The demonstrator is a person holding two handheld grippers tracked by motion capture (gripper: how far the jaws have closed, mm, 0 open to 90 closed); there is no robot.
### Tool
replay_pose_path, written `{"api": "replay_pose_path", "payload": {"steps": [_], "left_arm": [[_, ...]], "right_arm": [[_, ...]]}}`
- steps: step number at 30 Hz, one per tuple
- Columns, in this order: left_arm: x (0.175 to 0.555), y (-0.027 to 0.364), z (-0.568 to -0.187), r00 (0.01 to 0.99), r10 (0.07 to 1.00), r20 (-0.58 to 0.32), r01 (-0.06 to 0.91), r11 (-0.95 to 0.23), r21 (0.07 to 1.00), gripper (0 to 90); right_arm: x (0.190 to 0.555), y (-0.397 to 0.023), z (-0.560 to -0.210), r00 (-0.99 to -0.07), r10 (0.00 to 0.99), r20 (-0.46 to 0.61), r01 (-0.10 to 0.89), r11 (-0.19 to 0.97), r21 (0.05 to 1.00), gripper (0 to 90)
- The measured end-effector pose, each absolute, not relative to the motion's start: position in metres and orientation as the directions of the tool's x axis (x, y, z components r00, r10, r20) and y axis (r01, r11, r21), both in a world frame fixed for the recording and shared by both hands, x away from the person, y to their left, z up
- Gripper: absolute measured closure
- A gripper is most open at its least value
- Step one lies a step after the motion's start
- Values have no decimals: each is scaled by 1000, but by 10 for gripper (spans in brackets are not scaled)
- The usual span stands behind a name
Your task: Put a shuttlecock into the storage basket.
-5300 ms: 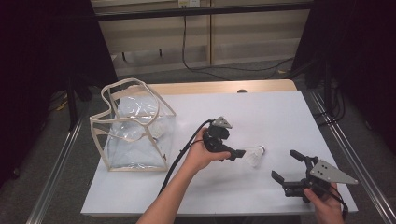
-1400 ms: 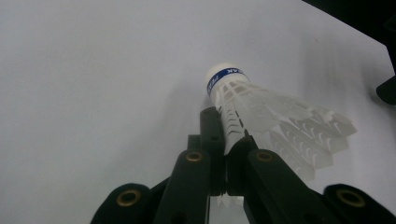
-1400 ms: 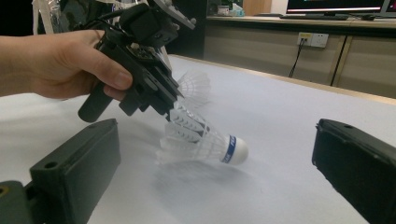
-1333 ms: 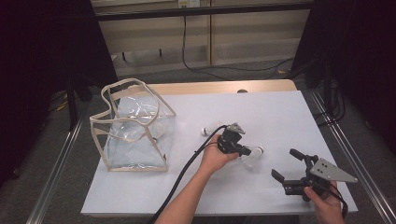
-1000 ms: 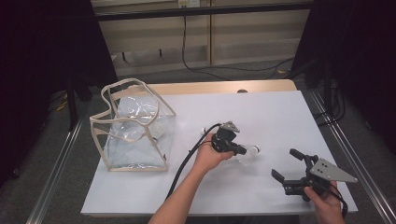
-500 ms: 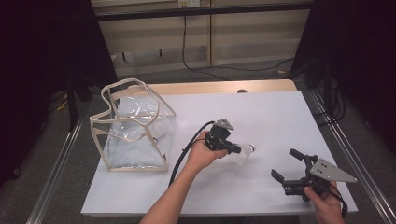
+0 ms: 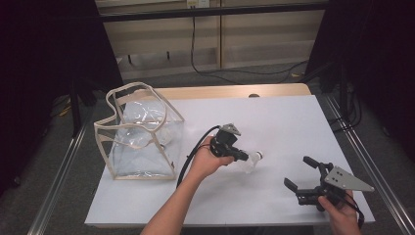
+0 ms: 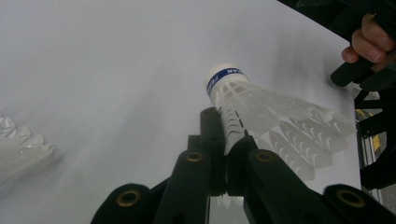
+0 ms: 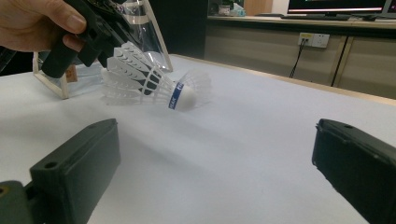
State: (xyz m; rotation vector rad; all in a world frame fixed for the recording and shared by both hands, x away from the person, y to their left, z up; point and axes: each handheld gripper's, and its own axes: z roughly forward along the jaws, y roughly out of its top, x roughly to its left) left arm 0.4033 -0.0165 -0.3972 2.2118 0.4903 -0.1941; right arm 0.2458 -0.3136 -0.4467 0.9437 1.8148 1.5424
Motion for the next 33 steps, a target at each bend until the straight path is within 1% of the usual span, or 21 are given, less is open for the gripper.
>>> {"api": "replay_pose_path", "payload": {"steps": [9, 18, 19, 23, 25, 29, 31, 32, 33], "left_arm": [[405, -7, -392, 906, 288, -309, 422, -575, 701, 898], [406, 5, -385, 895, 318, -313, 444, -572, 690, 898], [407, 7, -385, 893, 308, -327, 449, -566, 692, 899], [408, 13, -383, 885, 322, -336, 464, -561, 685, 899], [408, 15, -382, 885, 335, -324, 464, -566, 682, 899], [409, 19, -381, 882, 334, -333, 470, -565, 678, 899], [408, 21, -380, 878, 356, -319, 474, -571, 670, 899], [409, 22, -380, 878, 340, -336, 476, -565, 674, 900], [410, 23, -379, 880, 337, -335, 473, -568, 673, 900]], "right_arm": [[246, -314, -447, -587, 809, 20, 149, 84, 985, 10], [246, -314, -447, -586, 810, 21, 148, 81, 986, 7], [246, -313, -447, -585, 810, 24, 150, 79, 986, 6], [246, -313, -447, -586, 810, 24, 148, 78, 986, 4], [246, -313, -447, -587, 810, 22, 147, 80, 986, 4], [247, -313, -447, -587, 809, 19, 147, 83, 986, 4], [247, -313, -447, -588, 809, 19, 146, 83, 986, 4], [247, -313, -447, -588, 809, 20, 147, 83, 986, 4], [247, -313, -447, -588, 809, 20, 146, 82, 986, 4]]}}
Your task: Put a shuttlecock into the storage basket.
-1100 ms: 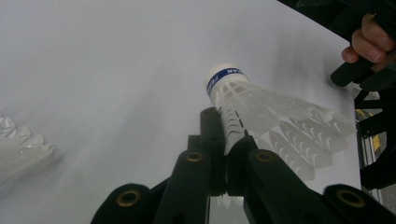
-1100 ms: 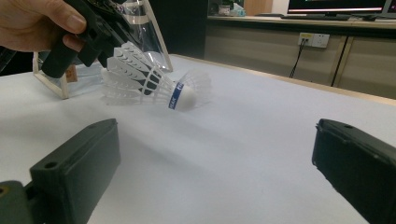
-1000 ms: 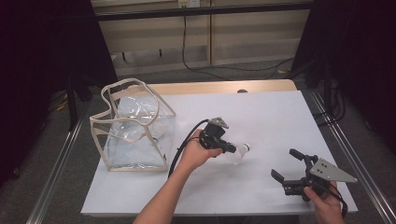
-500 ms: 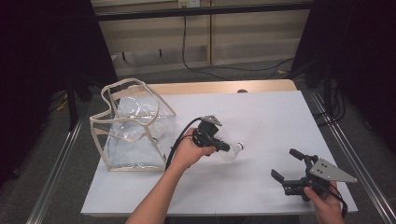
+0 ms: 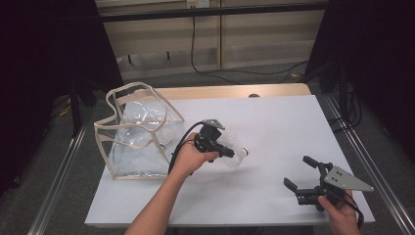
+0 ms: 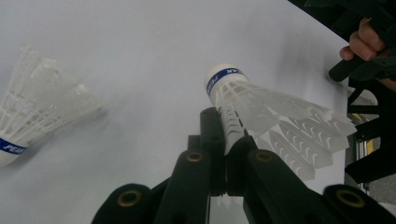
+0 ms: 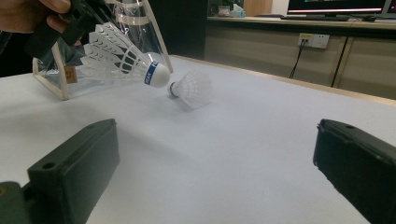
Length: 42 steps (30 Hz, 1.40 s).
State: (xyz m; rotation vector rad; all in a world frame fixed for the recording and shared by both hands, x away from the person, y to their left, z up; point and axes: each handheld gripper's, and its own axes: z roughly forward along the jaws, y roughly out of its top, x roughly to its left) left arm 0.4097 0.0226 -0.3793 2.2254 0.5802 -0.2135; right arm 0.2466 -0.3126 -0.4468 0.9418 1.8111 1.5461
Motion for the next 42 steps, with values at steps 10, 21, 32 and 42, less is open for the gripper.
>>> {"api": "replay_pose_path", "payload": {"steps": [10, 21, 32, 42], "left_arm": [[410, 29, -372, 877, 355, -325, 478, -570, 668, 899], [412, 38, -364, 866, 378, -329, 497, -573, 652, 899], [417, 47, -352, 861, 397, -317, 503, -578, 643, 899], [418, 51, -344, 851, 419, -317, 519, -573, 635, 900]], "right_arm": [[246, -312, -447, -590, 807, 21, 150, 85, 985, 3], [247, -311, -447, -589, 808, 25, 152, 81, 985, 3], [247, -311, -447, -591, 806, 27, 152, 79, 985, 2], [247, -310, -447, -593, 805, 30, 154, 77, 985, 4]]}}
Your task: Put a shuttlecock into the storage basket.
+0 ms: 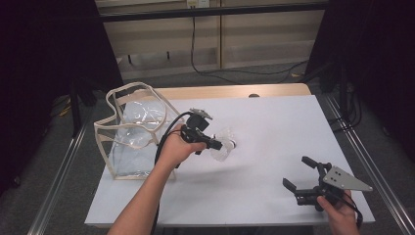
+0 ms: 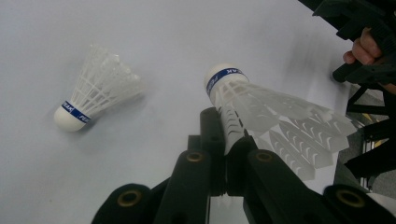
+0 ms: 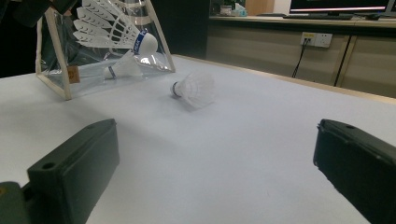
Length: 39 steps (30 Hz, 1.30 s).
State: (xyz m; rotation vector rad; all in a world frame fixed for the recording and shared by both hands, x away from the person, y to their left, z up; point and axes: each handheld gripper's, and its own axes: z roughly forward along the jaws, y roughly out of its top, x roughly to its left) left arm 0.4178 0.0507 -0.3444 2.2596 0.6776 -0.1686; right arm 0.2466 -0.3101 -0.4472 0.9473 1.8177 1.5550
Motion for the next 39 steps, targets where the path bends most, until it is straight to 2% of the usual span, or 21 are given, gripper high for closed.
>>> {"api": "replay_pose_path", "payload": {"steps": [39], "left_arm": [[431, 70, -312, 814, 463, -350, 575, -566, 590, 899]], "right_arm": [[247, -310, -447, -595, 804, 30, 154, 77, 985, 4]]}}
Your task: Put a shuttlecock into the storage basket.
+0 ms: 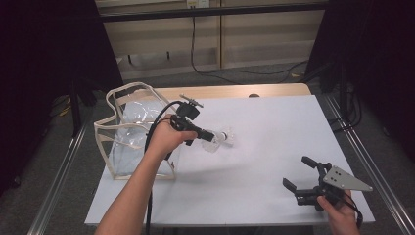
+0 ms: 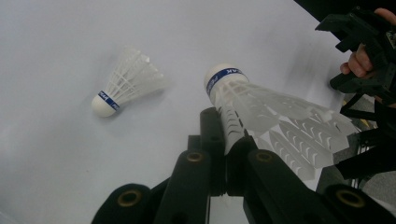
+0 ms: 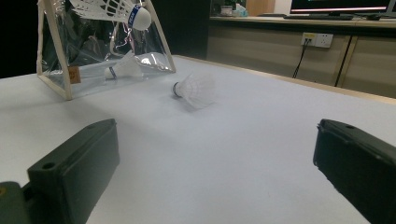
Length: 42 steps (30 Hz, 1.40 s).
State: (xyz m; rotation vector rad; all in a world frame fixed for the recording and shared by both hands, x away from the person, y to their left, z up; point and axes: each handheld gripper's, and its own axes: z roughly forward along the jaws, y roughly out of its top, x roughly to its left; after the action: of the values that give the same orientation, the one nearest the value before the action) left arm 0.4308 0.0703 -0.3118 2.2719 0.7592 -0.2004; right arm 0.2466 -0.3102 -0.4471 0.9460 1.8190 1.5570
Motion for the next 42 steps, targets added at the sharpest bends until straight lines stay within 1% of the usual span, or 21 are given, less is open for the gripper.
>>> {"api": "replay_pose_path", "payload": {"steps": [10, 30, 42], "left_arm": [[435, 74, -305, 805, 469, -363, 589, -561, 582, 899], [438, 81, -287, 808, 482, -339, 584, -576, 572, 899], [439, 83, -279, 799, 488, -351, 597, -569, 566, 899]], "right_arm": [[246, -310, -447, -595, 803, 30, 154, 77, 985, 4], [246, -310, -447, -596, 803, 29, 152, 77, 985, 4], [246, -310, -447, -595, 803, 33, 153, 73, 985, 4]]}}
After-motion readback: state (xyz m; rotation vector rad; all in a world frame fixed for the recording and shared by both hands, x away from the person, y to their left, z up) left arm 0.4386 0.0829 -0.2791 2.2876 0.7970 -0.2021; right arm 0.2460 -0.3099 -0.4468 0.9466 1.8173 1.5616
